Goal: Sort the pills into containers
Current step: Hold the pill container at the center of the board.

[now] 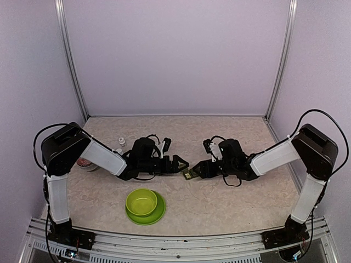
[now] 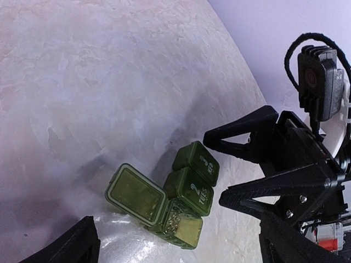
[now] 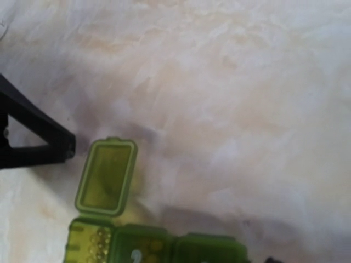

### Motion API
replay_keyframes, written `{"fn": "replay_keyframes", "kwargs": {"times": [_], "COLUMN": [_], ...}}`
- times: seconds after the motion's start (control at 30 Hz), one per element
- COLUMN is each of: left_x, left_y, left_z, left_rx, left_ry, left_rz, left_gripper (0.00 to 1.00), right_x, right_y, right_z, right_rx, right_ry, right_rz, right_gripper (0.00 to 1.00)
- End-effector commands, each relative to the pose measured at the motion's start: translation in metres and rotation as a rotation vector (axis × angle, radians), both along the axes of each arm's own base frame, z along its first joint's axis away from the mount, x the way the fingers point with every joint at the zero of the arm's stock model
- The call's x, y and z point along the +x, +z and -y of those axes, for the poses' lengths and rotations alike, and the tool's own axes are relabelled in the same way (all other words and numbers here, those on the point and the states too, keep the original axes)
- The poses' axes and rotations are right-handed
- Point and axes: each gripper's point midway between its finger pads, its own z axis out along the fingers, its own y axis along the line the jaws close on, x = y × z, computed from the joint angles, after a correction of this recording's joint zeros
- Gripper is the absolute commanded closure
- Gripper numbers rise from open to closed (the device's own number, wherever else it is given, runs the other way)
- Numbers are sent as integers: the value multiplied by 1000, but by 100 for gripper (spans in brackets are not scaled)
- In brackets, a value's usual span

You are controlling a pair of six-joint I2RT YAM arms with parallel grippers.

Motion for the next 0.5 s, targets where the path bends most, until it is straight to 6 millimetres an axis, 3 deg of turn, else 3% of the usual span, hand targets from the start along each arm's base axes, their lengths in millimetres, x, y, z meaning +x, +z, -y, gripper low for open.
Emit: {"fn": "replay_keyframes", "kwargs": {"times": [0.0, 0.47], "left_x": [5, 5], "left_y": [7, 5], "left_z": [7, 11], "left_rx": [-43, -66], "left_ry": [-17, -39], "left_rz": [20, 28], "left_gripper": [1, 1], "right_x": [4, 4], "right_y": [-4, -25], "right_z": [2, 4], "right_rx": [29, 39], "right_ry": [2, -5], "right_rz": [-11, -69], "right_gripper": [34, 46]}}
